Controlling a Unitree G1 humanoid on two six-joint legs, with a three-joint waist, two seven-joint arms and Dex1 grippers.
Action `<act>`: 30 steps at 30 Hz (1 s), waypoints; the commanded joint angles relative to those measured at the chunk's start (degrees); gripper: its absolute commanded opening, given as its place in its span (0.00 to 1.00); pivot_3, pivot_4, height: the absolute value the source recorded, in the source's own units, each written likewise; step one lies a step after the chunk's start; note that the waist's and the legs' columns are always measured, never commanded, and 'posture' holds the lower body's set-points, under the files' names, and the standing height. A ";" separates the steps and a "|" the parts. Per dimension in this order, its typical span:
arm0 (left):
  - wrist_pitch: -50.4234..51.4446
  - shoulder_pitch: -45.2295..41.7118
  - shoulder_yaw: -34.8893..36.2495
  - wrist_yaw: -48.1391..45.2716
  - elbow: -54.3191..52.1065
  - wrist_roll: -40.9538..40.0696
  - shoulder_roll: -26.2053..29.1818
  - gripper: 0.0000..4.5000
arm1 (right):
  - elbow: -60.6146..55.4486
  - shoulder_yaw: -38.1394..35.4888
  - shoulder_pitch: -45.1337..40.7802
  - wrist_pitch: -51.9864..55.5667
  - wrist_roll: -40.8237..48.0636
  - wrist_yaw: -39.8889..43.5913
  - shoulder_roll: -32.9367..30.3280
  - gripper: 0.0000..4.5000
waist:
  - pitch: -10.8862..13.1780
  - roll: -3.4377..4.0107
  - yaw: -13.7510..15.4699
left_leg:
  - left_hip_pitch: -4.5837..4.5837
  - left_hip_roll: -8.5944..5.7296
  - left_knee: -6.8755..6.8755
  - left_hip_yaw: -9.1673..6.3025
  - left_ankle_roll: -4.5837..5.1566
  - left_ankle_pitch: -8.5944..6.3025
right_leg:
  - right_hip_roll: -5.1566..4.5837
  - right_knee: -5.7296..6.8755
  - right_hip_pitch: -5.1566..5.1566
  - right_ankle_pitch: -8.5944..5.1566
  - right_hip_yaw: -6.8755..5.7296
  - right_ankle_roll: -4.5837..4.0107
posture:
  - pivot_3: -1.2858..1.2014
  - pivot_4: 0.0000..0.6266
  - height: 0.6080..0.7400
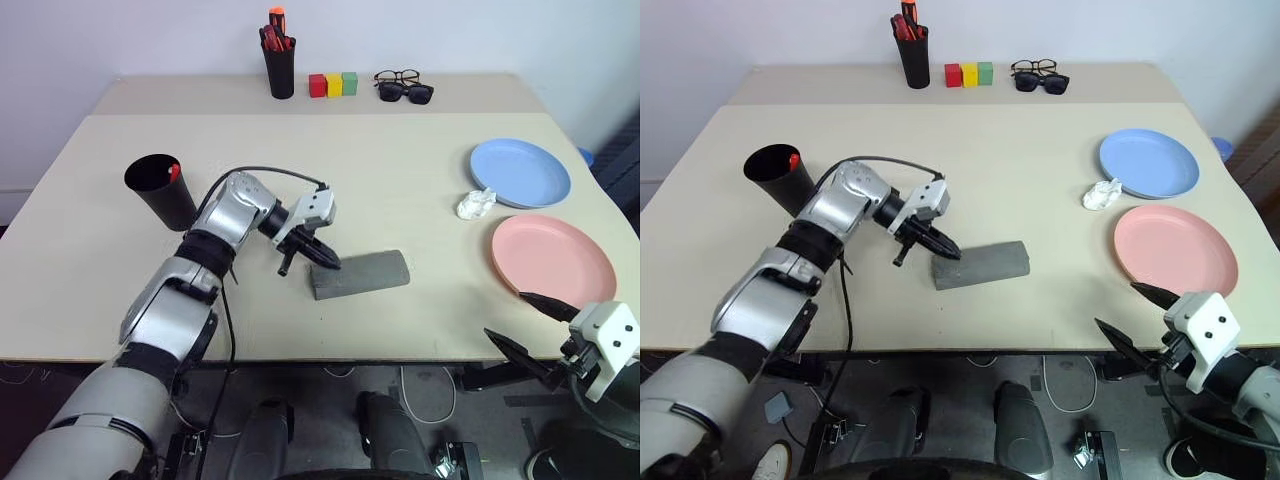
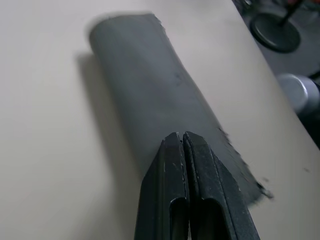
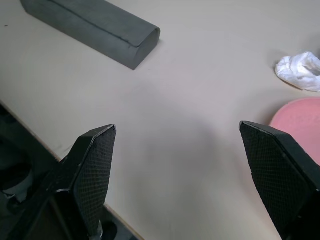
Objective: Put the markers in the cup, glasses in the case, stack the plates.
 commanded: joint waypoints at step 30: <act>18.35 7.40 6.59 20.76 -38.79 -7.68 1.53 1.00 | 41.42 15.94 -32.24 1.64 -9.60 -3.20 -9.12 0.84 | -0.09 0.14 -0.25 | 0.11 -0.02 0.04 0.01 0.01 0.01 | 0.00 0.05 0.09 0.21 0.00 -0.07 | 0.52 0.24 1.00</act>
